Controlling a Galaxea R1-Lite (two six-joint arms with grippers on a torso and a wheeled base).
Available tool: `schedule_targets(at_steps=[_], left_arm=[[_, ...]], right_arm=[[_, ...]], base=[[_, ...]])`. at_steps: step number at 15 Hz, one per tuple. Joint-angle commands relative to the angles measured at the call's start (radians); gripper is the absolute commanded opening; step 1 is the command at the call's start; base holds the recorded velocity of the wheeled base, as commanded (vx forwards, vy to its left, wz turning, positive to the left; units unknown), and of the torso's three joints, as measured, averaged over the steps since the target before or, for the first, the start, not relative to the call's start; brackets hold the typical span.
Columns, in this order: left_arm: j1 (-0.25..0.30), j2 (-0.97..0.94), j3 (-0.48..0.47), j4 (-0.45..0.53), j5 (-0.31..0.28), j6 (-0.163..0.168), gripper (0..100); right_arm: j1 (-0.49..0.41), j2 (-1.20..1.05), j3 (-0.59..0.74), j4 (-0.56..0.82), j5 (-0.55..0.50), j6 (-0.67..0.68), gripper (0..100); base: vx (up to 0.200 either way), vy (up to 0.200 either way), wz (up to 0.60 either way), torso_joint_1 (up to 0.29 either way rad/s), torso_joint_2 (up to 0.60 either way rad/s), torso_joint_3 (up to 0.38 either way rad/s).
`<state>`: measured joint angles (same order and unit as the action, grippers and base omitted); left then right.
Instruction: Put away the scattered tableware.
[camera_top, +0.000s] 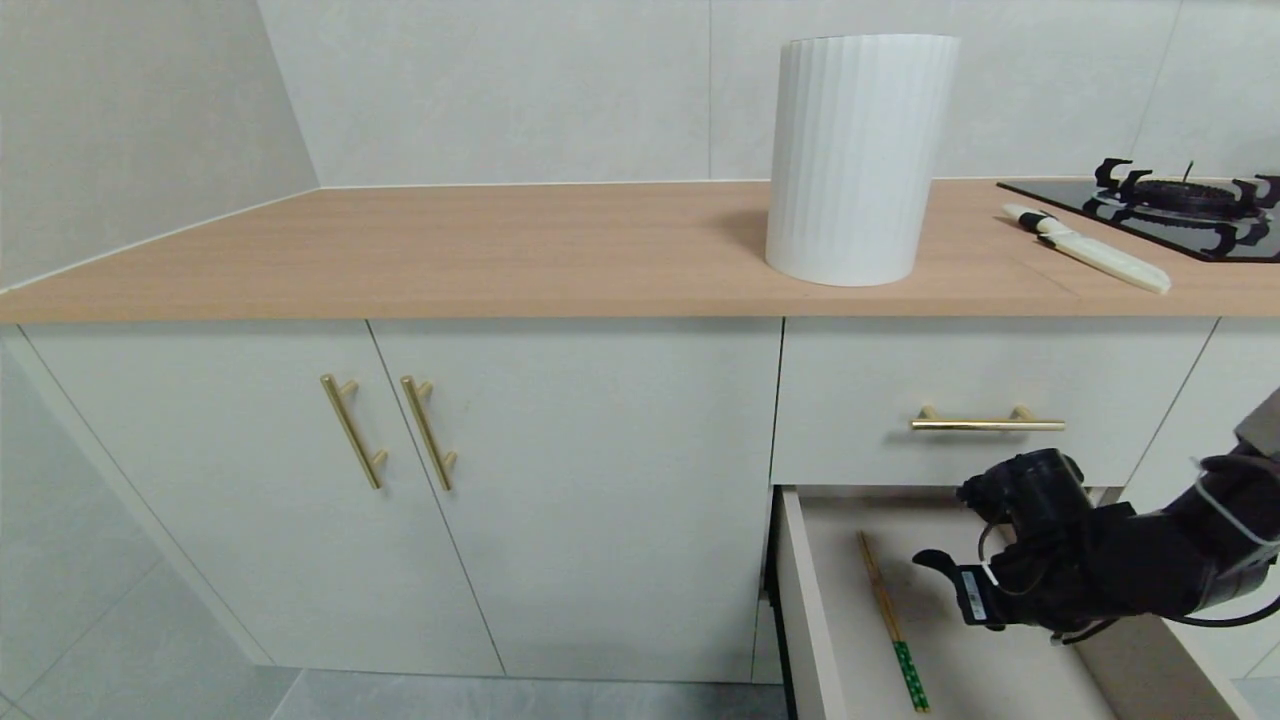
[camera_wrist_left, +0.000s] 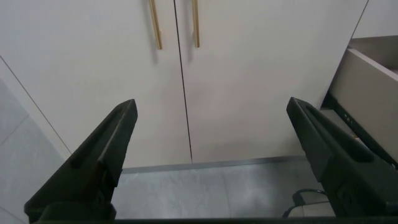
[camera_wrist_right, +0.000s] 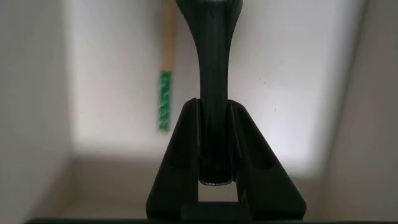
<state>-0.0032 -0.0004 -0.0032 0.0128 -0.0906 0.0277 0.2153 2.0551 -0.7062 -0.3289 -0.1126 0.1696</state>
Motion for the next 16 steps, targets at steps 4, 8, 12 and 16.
schedule_targets(at_steps=[4, 8, 12, 16], left_arm=[[0.0, 0.0, 0.0, 0.001, 0.0, 0.0, 100], [0.0, 0.0, 0.0, 0.0, 0.0, 0.0, 100], [0.0, 0.0, 0.0, 0.001, 0.0, 0.0, 100], [0.0, 0.0, 0.0, 0.0, 0.0, 0.0, 100]], right_arm=[[-0.007, 0.186, 0.054, -0.154, -0.021, 0.002, 0], [-0.004, 0.235, 0.05, -0.167, -0.021, -0.001, 0], [-0.005, 0.237, 0.05, -0.176, -0.021, -0.001, 0], [-0.005, 0.241, 0.05, -0.176, -0.022, -0.001, 0]], base=[[0.0, 0.0, 0.0, 0.0, 0.0, 0.0], [0.0, 0.0, 0.0, 0.0, 0.0, 0.0], [0.0, 0.0, 0.0, 0.0, 0.0, 0.0], [0.0, 0.0, 0.0, 0.0, 0.0, 0.0]])
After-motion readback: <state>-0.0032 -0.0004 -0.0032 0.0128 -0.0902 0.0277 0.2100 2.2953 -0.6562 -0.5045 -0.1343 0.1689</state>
